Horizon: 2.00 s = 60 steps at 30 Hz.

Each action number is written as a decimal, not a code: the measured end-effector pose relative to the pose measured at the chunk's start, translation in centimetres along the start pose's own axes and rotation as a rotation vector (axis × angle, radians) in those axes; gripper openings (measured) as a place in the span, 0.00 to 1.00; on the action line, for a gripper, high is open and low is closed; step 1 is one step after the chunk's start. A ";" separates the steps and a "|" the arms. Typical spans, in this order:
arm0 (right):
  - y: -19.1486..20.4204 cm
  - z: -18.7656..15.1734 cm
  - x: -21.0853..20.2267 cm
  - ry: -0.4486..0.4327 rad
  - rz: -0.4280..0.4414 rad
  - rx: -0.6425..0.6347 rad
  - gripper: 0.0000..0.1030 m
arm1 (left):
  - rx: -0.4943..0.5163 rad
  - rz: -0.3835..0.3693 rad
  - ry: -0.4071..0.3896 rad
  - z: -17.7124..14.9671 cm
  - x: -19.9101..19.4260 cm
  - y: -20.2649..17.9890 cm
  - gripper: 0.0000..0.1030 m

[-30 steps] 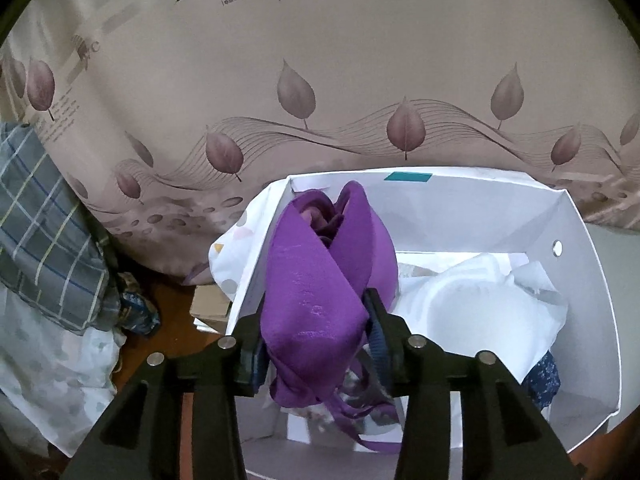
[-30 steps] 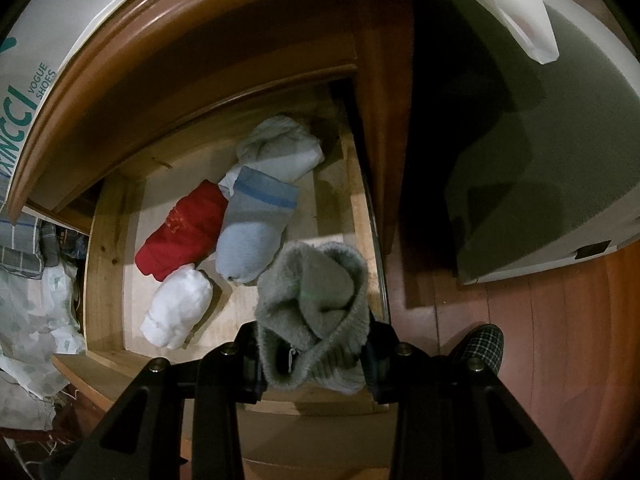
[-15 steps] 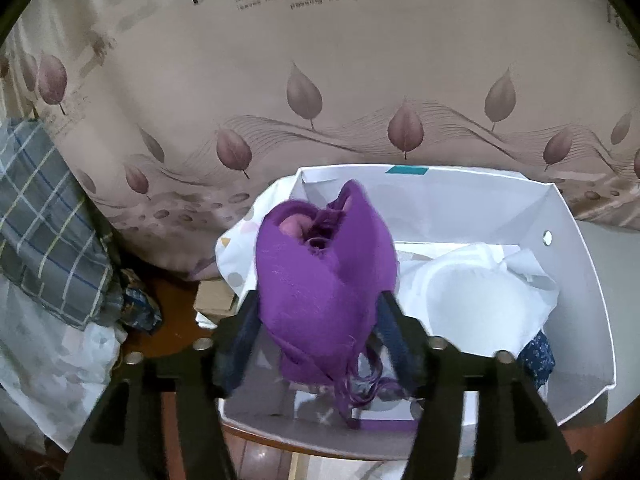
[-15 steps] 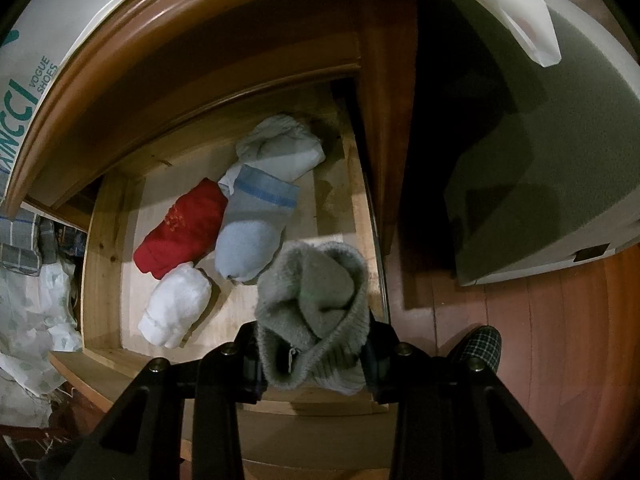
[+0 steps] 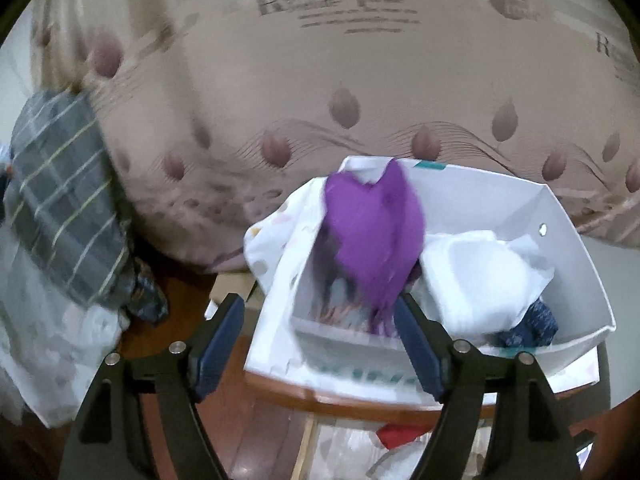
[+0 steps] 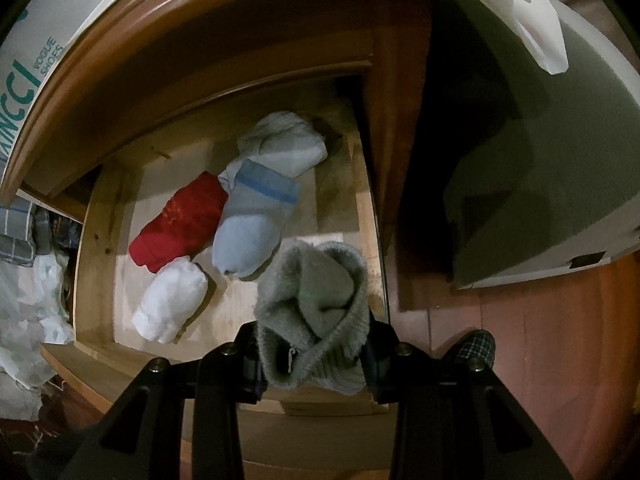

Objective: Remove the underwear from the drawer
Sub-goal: 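Open the left tool to drop the purple bra into the box, then withdraw the left tool toward the drawer while the right tool lifts the grey sock toward the box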

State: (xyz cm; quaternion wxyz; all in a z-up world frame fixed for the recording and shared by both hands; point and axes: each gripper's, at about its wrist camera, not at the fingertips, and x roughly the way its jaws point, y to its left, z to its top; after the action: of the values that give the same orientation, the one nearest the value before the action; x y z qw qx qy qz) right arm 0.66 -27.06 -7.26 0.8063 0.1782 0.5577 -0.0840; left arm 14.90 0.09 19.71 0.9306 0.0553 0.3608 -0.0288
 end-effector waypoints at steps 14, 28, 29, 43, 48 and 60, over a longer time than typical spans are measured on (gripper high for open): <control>1.0 -0.4 0.0 -0.004 -0.051 -0.070 0.35 | -0.200 0.152 0.150 -13.3 5.8 7.2 0.75; 3.6 -0.2 -2.1 -0.068 -0.071 -0.146 0.35 | -0.348 0.214 0.214 -17.3 9.6 11.9 0.75; 3.8 -0.1 -2.8 -0.075 -0.068 -0.147 0.35 | -0.372 0.211 0.222 -17.3 9.7 12.3 0.75; 6.6 4.8 -17.3 -0.271 -0.094 -0.204 0.35 | -0.511 0.303 0.278 -18.1 9.6 15.6 0.75; 8.2 7.6 -23.1 -0.380 -0.071 -0.212 0.35 | -0.514 0.352 0.316 -18.5 9.9 16.3 0.75; 14.9 15.5 -23.8 -0.412 -0.074 -0.309 0.35 | -0.533 0.445 0.357 -19.1 9.9 18.2 0.75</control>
State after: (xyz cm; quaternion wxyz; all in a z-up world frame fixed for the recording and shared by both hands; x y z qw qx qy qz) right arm 10.49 -20.71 22.65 0.9169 0.0116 0.3941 -0.0620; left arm 11.15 20.40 0.47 0.8184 -0.1074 0.4910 0.2786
